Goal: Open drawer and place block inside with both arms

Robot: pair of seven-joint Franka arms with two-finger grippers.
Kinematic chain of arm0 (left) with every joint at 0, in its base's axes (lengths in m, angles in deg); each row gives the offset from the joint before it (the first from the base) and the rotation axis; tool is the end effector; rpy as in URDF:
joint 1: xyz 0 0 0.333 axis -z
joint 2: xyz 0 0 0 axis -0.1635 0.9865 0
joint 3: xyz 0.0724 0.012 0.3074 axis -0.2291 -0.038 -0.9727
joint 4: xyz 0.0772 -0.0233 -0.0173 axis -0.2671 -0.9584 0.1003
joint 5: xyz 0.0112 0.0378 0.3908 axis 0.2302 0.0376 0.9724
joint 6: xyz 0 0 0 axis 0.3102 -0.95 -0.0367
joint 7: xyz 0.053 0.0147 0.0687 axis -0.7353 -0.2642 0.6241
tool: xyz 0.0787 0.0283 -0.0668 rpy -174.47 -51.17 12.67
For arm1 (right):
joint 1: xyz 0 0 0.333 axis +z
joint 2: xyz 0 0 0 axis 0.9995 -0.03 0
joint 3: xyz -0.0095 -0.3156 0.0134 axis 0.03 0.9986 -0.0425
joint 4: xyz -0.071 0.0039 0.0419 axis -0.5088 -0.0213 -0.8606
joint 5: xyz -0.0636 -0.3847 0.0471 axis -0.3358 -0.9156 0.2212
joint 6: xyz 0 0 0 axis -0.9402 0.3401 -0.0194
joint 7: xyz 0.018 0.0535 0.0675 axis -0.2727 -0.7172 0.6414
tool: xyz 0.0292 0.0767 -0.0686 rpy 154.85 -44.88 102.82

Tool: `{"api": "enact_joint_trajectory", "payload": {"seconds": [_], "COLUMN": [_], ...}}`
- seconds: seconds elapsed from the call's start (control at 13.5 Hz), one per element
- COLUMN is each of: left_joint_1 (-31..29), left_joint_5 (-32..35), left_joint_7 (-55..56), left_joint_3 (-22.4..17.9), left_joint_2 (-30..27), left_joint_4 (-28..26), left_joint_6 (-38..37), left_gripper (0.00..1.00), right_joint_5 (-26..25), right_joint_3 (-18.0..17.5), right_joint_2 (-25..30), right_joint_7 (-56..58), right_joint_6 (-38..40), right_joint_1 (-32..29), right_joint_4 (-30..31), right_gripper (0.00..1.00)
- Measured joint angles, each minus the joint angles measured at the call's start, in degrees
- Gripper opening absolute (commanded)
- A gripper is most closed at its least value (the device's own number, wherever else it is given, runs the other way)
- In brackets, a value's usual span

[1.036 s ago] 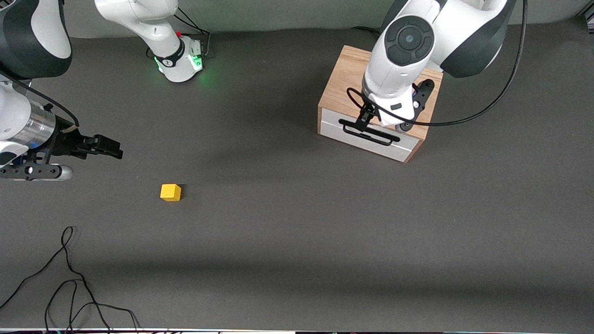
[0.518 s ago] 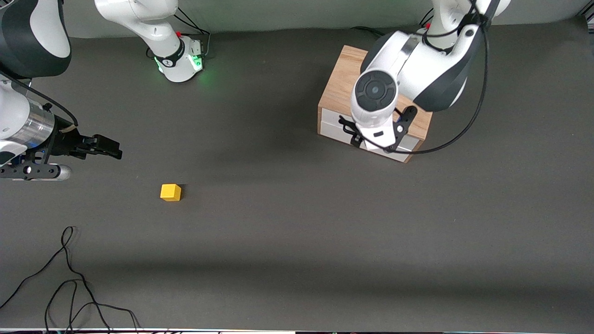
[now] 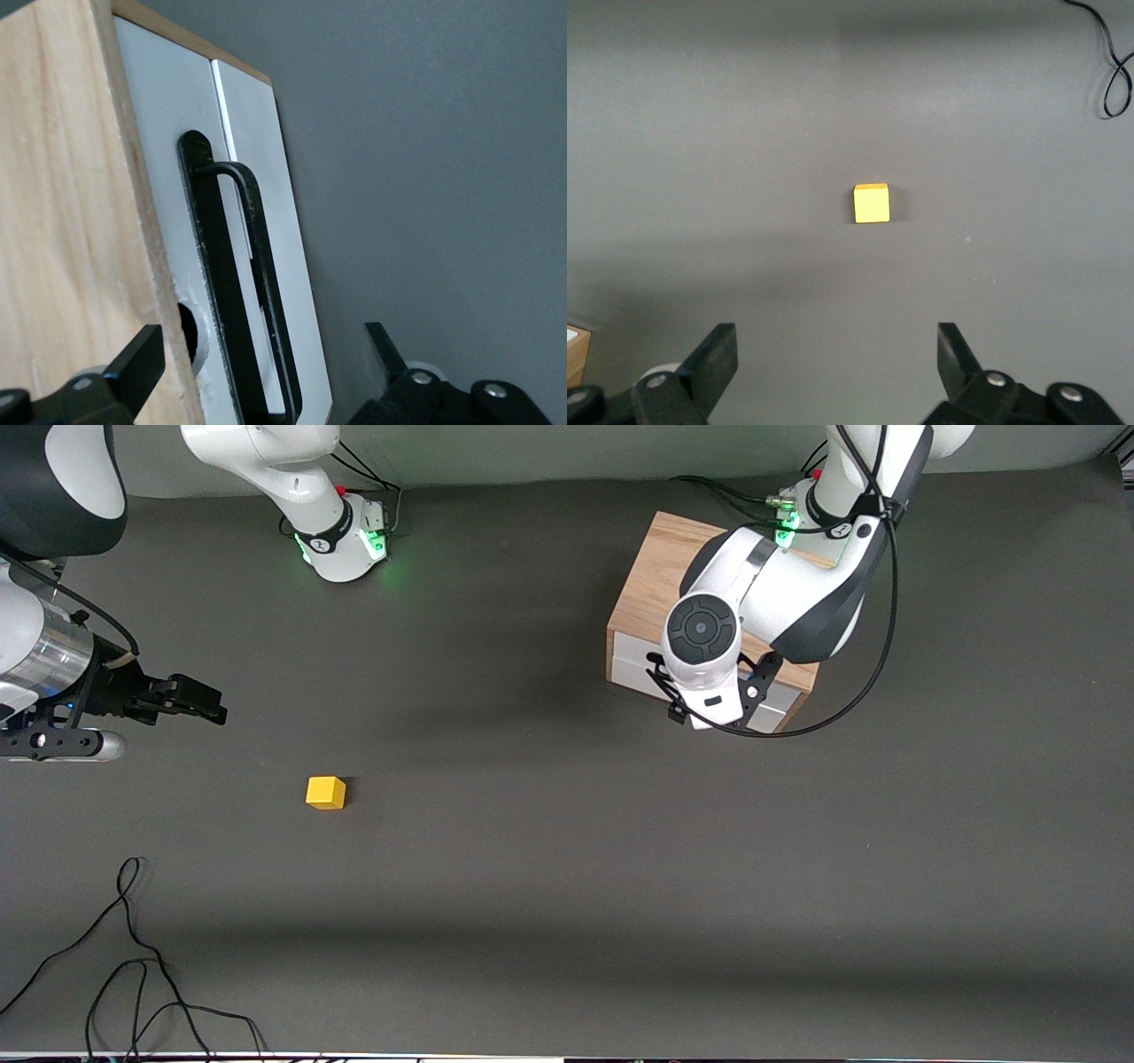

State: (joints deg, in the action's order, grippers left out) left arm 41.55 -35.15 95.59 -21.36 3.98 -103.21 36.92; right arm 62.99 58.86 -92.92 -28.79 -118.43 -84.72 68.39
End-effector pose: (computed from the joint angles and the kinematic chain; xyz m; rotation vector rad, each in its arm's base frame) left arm 0.4790 -0.3508 0.3554 -2.4913 -1.3717 0.2433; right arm 0.5808 0.0461 0.5787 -3.1059 0.0833 0.0977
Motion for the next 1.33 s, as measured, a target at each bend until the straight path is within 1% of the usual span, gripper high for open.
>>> {"api": "enact_joint_trajectory", "payload": {"seconds": [0.67, 1.04, 1.33], "left_joint_1": [0.0, 0.01, 0.01], "left_joint_5": [0.16, 0.17, 0.17], "left_joint_7": [3.05, 4.72, 5.57], "left_joint_3": [-0.03, -0.03, -0.03], "left_joint_2": [2.04, 3.77, 4.86], "left_joint_4": [-0.37, -0.4, -0.42], "left_joint_6": [3.81, 5.03, 5.89], "left_gripper": [1.0, 1.0, 1.0], "right_joint_5": [0.03, 0.1, 0.1], "right_joint_3": [-0.3, -0.52, -0.42], "right_joint_2": [-0.05, -0.02, -0.03], "right_joint_7": [0.0, -0.17, -0.19], "right_joint_6": [-0.03, 0.0, 0.08], "right_joint_1": [0.05, 2.14, 2.09], "right_joint_4": [0.0, -0.04, -0.01], "right_gripper": [1.0, 1.0, 1.0]}}
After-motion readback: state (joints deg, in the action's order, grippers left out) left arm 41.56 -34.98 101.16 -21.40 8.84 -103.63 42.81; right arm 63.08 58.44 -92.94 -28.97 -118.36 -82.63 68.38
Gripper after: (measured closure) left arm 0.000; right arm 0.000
